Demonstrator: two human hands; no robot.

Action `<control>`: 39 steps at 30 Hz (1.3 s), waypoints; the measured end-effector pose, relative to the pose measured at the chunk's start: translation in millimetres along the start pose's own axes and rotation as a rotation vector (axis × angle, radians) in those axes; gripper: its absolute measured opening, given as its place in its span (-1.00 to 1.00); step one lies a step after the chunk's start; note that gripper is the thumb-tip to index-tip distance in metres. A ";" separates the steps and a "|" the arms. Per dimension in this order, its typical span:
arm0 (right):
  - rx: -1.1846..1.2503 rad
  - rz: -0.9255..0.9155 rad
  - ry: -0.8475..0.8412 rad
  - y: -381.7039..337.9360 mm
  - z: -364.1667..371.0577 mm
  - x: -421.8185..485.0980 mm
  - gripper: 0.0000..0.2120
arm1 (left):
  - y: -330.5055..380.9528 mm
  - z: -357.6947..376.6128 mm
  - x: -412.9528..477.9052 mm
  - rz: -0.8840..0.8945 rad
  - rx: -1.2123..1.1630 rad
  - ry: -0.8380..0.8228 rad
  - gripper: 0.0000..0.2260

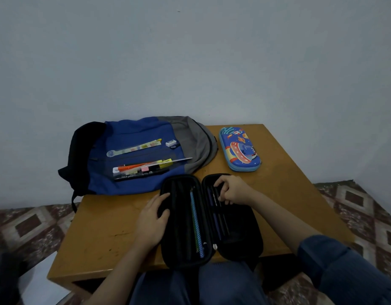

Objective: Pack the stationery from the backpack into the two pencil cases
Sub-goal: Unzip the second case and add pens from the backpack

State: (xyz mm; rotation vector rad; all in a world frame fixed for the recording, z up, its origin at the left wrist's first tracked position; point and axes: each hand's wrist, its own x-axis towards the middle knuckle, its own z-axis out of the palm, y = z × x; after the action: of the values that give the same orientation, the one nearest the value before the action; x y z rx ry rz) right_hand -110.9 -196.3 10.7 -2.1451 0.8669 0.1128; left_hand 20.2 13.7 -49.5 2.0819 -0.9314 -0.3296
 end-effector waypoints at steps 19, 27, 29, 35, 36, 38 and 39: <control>-0.074 -0.307 0.386 -30.4 9.7 19.0 -0.90 | -44.2 -64.5 9.7 0.014 0.435 0.121 -0.54; -0.149 -0.451 0.406 -94.2 38.8 56.6 -0.88 | -57.0 -61.5 0.8 -0.008 0.506 0.122 -0.23; -0.183 -0.467 0.421 -112.1 42.5 72.4 -0.87 | -56.7 -62.8 1.1 -0.021 0.489 0.120 -0.25; -0.288 -0.471 0.374 -152.3 56.2 123.0 -0.78 | -51.8 -64.5 1.9 -0.048 0.439 0.117 -0.41; -0.302 -0.476 0.356 -157.2 59.9 132.4 -0.79 | -53.6 -64.7 2.2 -0.054 0.431 0.117 -0.42; -0.321 -0.455 0.332 -162.4 62.5 146.5 -0.81 | -52.3 -63.9 1.9 -0.052 0.427 0.105 -0.46; -0.326 -0.433 0.319 -165.4 65.1 155.4 -0.81 | -54.0 -63.8 1.6 -0.055 0.434 0.101 -0.47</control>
State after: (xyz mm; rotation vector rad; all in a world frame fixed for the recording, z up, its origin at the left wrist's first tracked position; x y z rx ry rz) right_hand 122.5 -161.5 19.8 -2.6575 0.5613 -0.3384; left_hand 81.5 70.7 -50.3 2.4956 -0.9483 -0.0484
